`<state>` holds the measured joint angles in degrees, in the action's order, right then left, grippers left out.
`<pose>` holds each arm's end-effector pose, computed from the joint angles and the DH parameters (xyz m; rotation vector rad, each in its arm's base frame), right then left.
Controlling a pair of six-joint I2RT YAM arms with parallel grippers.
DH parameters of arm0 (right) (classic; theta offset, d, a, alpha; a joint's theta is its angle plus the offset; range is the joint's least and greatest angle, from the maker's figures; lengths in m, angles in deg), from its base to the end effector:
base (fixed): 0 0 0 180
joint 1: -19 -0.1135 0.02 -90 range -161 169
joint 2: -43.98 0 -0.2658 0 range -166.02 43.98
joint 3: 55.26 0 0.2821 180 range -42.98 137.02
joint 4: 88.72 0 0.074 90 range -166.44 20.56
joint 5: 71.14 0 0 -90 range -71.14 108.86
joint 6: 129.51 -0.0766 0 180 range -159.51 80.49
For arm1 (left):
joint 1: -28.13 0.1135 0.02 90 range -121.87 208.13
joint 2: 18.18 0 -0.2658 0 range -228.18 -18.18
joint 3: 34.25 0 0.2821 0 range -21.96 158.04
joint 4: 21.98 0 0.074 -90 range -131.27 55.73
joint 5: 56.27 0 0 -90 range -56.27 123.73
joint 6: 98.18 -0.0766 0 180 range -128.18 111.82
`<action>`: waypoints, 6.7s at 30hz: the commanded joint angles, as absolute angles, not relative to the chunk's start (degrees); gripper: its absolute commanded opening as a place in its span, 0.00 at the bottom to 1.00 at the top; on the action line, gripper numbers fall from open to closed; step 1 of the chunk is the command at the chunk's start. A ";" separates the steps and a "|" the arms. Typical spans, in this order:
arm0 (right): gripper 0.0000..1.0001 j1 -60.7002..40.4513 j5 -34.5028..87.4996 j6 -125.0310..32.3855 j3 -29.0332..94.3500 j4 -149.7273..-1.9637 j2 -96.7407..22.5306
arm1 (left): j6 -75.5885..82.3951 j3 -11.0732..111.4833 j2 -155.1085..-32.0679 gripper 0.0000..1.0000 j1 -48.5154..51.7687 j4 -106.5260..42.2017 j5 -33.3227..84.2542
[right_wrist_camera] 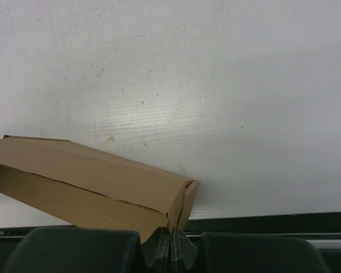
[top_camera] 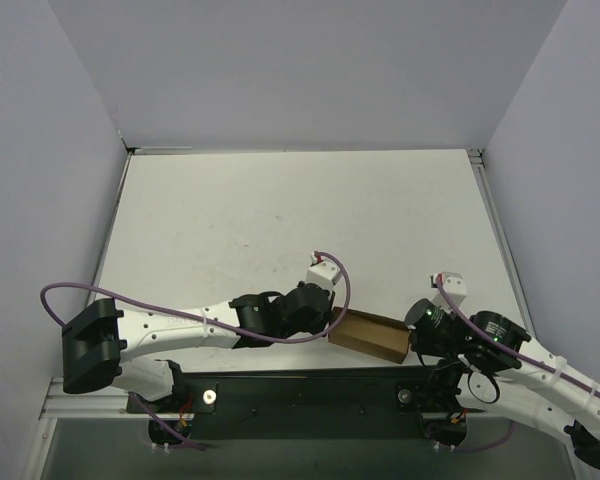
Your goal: Fold the paper box
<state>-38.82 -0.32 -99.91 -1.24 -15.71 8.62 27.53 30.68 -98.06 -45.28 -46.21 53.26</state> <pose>0.1043 0.1185 0.2387 0.1923 2.4992 0.4735 0.1271 -0.3369 0.2100 0.5612 2.2217 -0.6560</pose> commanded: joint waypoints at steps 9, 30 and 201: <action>0.00 -35.49 0.31 -96.47 2.11 -14.30 9.61 | 25.84 32.17 -100.62 0.00 -45.88 -56.94 54.91; 0.20 -33.47 2.16 -95.67 -5.62 -22.21 10.31 | 22.94 37.19 -100.53 0.00 -45.96 -59.23 57.02; 0.00 -44.54 -0.57 -105.25 -5.89 -20.63 2.40 | 15.12 18.73 -80.94 0.77 -35.86 -34.18 33.73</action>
<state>-43.74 -1.94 -104.06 -5.94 -24.34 3.94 17.43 19.88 -81.99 -35.86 -31.37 34.68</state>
